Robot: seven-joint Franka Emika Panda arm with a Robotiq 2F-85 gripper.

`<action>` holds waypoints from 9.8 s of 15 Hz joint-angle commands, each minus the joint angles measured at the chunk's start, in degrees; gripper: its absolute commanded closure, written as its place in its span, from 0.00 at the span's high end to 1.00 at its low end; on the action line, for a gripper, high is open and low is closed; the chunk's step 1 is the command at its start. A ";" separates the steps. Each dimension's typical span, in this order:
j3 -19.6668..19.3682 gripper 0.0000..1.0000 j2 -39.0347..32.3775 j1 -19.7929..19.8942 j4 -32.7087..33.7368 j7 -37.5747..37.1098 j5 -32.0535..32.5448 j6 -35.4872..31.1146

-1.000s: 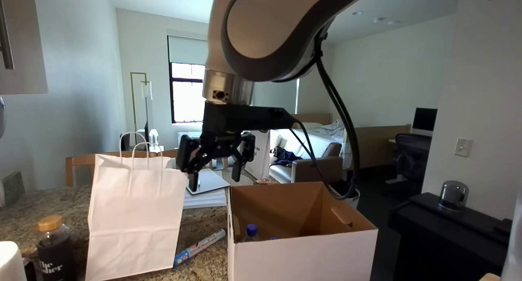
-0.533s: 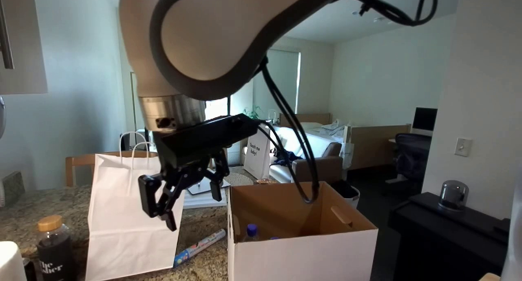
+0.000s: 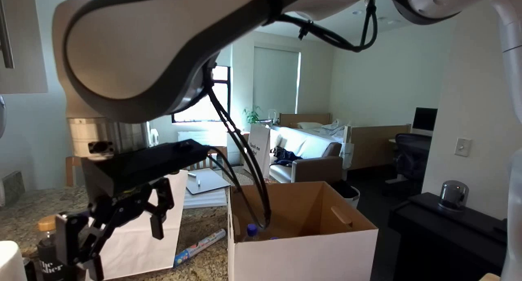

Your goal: Put two plastic bottles into the paper bag

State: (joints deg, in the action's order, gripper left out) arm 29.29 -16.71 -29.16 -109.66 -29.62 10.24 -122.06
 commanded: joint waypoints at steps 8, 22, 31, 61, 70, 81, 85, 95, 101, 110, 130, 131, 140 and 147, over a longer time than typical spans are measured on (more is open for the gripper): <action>-5.61 1.00 -1.95 -5.82 -0.33 0.02 1.10 -7.74; -15.39 1.00 -19.13 -20.02 12.45 6.62 6.36 -9.87; -13.57 1.00 -25.60 -15.57 17.61 17.21 -4.91 -8.20; -23.25 0.14 11.47 -11.21 -4.81 -11.99 4.08 -1.40; -21.60 0.14 34.38 10.85 -23.17 -11.86 -9.19 -0.28; -21.68 0.14 40.20 20.64 -46.33 -11.14 -23.05 -27.85; -13.72 0.14 31.00 18.05 -46.27 -16.64 -26.26 -39.10; -13.25 0.14 23.22 20.89 -45.87 -27.49 -18.53 -34.64; -18.52 0.14 17.79 10.50 -39.58 -6.97 -48.64 -39.98; -22.19 0.80 21.16 10.91 -42.74 26.35 -86.15 -35.78; -1.49 1.00 43.04 15.98 -28.06 1.63 -18.93 3.86; -1.38 1.00 41.81 14.95 -24.96 3.04 -18.24 5.84; -1.75 1.00 24.90 10.63 -11.49 20.59 -12.17 4.23; -0.87 1.00 5.19 2.85 -7.03 23.78 -2.61 -4.15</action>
State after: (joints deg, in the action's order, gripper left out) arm 28.76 -3.10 -23.69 -119.61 -5.34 0.42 -122.95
